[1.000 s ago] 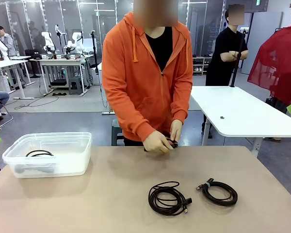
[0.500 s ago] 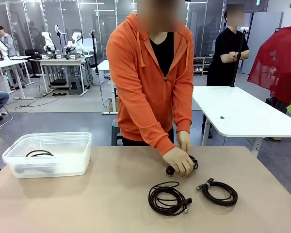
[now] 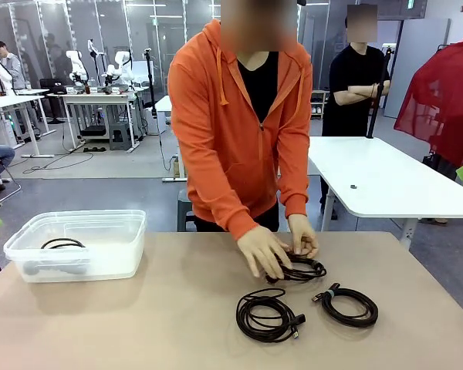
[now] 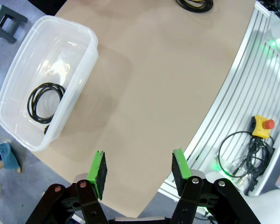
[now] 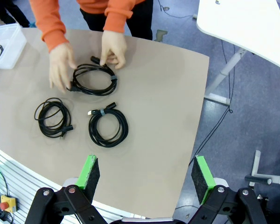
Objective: Organize and store the cables.
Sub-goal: Place the Power Cable into the Organizing box.
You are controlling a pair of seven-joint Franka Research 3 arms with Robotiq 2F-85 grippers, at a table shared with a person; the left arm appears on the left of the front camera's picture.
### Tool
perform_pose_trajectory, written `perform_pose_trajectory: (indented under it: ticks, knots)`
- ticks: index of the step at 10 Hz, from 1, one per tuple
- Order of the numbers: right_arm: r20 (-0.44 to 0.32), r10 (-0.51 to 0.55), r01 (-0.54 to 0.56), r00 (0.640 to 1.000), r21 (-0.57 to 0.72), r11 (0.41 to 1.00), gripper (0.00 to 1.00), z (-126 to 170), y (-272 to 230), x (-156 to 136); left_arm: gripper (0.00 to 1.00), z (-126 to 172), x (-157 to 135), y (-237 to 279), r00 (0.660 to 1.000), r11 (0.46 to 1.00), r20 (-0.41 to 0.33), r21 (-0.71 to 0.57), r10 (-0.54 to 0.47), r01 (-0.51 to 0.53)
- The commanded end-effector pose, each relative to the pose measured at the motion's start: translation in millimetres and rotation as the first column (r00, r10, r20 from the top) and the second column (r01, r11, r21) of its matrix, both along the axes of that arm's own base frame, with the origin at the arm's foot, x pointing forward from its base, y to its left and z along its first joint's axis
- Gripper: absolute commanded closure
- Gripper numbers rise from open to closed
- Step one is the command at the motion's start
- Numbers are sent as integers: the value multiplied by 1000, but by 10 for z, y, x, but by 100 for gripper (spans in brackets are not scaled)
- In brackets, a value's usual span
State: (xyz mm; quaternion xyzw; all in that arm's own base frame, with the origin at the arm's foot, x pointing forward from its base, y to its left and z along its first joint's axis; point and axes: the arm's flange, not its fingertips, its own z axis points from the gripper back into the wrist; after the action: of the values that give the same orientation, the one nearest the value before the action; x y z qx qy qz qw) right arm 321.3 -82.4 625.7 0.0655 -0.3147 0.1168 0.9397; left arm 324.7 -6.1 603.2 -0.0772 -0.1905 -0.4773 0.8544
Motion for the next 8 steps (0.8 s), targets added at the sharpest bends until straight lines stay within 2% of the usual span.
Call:
perform_pose_trajectory:
  ticks: [1, 7, 8]
  knots:
    - [5, 3, -3, 1000, 2, 1000, 0, 3, 4, -4, 29, 24, -8, 2, 1000, 1000, 3, 8, 16, -16]
    - [0, 0, 0, 1000, 0, 1000, 0, 0, 0, 0, 29, 24, -8, 2, 1000, 1000, 3, 8, 16, -16]
    - [-38, -54, 53, 998, -39, 998, 0, -34, 89, 172, 29, 24, -8, 2, 1000, 1000, 3, 8, 16, -16]
